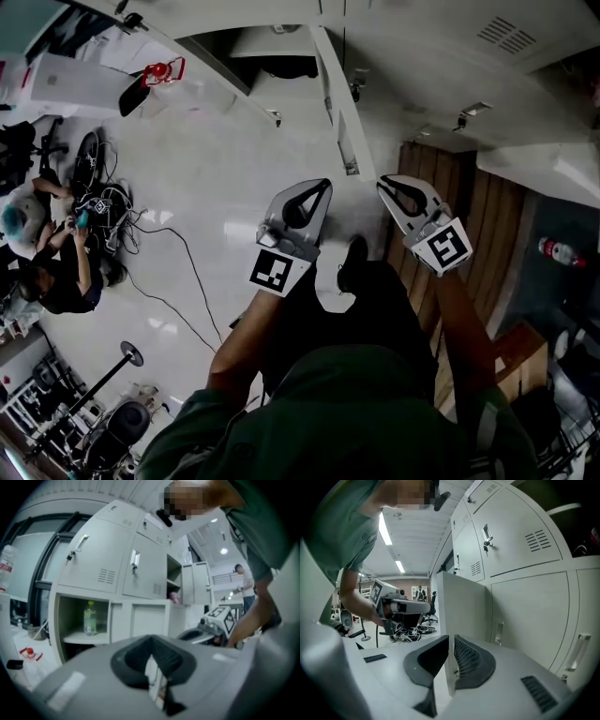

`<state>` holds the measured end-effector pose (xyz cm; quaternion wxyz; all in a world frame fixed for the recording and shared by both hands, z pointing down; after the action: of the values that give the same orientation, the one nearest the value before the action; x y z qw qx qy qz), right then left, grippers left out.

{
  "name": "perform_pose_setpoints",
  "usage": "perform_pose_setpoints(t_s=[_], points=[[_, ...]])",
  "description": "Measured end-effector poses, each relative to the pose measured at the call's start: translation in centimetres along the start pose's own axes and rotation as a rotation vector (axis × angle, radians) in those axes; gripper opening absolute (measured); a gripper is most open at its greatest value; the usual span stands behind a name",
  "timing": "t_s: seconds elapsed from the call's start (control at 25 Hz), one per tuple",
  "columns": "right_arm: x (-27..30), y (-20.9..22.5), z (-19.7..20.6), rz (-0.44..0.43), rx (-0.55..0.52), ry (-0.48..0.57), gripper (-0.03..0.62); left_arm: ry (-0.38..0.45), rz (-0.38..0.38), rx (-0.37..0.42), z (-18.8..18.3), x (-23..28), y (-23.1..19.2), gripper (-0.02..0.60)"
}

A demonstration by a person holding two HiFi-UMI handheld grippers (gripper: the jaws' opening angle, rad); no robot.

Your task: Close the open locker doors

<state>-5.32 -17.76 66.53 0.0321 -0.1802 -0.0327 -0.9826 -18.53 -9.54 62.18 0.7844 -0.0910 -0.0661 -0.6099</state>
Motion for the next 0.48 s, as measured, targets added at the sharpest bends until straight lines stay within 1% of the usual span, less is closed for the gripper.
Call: perform_pose_setpoints(t_s=[0.24,0.48], points=[[1.7,-0.8,3.1,-0.063,-0.037,-0.012,0.009,-0.006,0.015,-0.002,4.0,0.8,0.9,-0.002],[3.3,-1.1,3.2,-0.060,-0.051,-0.008,0.009,-0.010,0.016,0.000,5.4,0.7,0.6,-0.002]])
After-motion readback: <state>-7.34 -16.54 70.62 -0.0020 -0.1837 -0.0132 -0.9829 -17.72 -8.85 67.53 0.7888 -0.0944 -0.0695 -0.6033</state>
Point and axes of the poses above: the fingertips, and each gripper's own axes: x forward along the fingers, y to its right, z out of its underside, the point moved 5 cm from there along -x, backward along the fingers, and after that the axes turned 6 degrees about -y, right-handed, at the moved point
